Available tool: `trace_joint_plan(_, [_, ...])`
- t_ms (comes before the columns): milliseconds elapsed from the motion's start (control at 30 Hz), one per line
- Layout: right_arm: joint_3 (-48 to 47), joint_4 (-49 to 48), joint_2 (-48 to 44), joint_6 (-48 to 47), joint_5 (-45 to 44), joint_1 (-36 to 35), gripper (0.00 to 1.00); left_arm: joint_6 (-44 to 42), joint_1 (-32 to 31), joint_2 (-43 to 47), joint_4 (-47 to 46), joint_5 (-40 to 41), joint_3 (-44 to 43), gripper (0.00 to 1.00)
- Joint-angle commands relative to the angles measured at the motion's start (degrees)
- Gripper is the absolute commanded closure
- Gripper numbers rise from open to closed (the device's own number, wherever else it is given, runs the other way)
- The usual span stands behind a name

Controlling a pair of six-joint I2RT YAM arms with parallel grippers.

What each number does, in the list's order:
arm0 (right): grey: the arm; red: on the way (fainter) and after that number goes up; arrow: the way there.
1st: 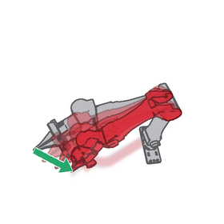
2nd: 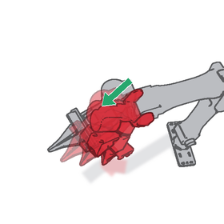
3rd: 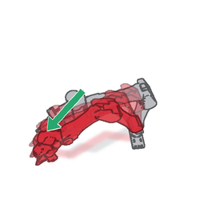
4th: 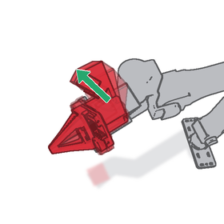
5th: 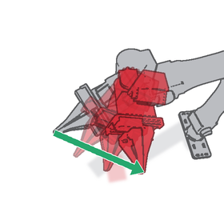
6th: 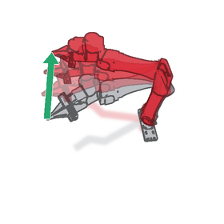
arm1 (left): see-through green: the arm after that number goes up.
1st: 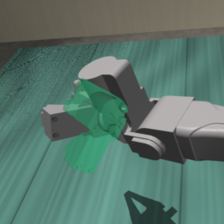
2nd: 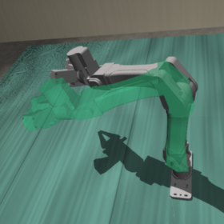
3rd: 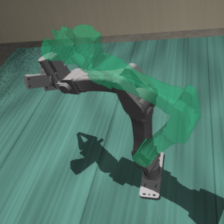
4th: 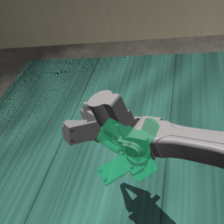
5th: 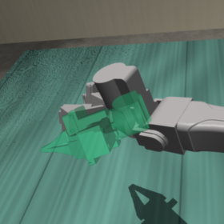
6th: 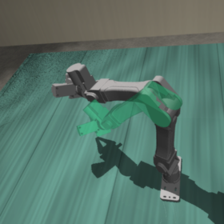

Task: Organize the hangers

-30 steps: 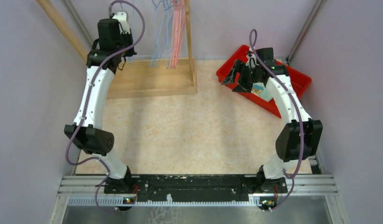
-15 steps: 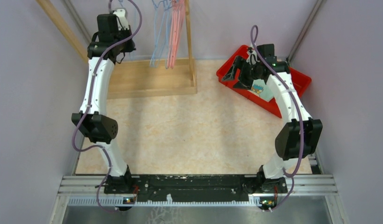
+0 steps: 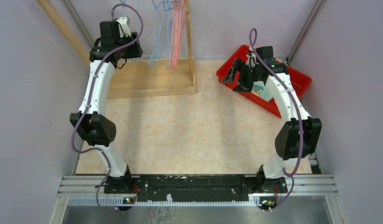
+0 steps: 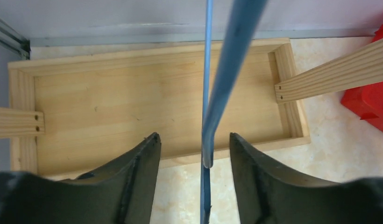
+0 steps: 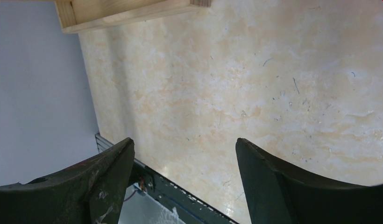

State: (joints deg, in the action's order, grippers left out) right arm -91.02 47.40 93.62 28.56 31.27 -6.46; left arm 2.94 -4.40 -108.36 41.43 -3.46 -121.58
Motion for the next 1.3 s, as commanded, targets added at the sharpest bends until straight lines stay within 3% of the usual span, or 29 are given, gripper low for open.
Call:
trace_joint_plan(0, [0.16, -2.22, -1.85, -0.82, -0.30, 0.39, 0.14, -0.61, 0.22, 6.85, -3.30, -2.07, 4.06, 0.27])
trace_joint_plan(100, [0.61, -2.01, -2.25, -2.15, -1.07, 0.33, 0.04, -0.86, 0.24, 9.61, -2.41, -2.15, 5.39, 0.14])
trace_joint_plan(133, [0.73, -1.90, -2.45, -2.81, -1.62, 0.32, 0.03, -0.90, 0.21, 10.77, -2.59, -2.16, 6.30, 0.04])
trace_joint_plan(167, [0.99, -1.87, -2.66, -3.60, -2.22, 0.39, 0.03, -0.92, 0.19, 12.13, -2.99, -2.34, 7.70, 0.01])
trace_joint_plan(367, [6.09, -5.01, -5.11, -9.77, -5.42, 0.36, 0.01, -0.42, 0.25, 20.28, -5.44, -3.82, 17.68, 0.00])
trace_joint_plan(667, [15.79, -15.48, -11.28, -10.35, -12.69, -3.41, 0.01, 2.65, 0.27, 34.56, -9.15, -4.08, 37.25, 0.00])
trace_joint_plan(1100, [20.49, -18.42, -9.47, -14.15, -17.48, -7.63, 0.01, 4.77, 0.17, 47.22, -14.70, -7.02, 60.10, 0.00])
trace_joint_plan(1267, [20.86, -17.95, -9.51, -16.76, -20.04, -7.94, 0.01, 5.29, 0.16, 48.38, -16.38, -7.03, 64.82, 0.00])
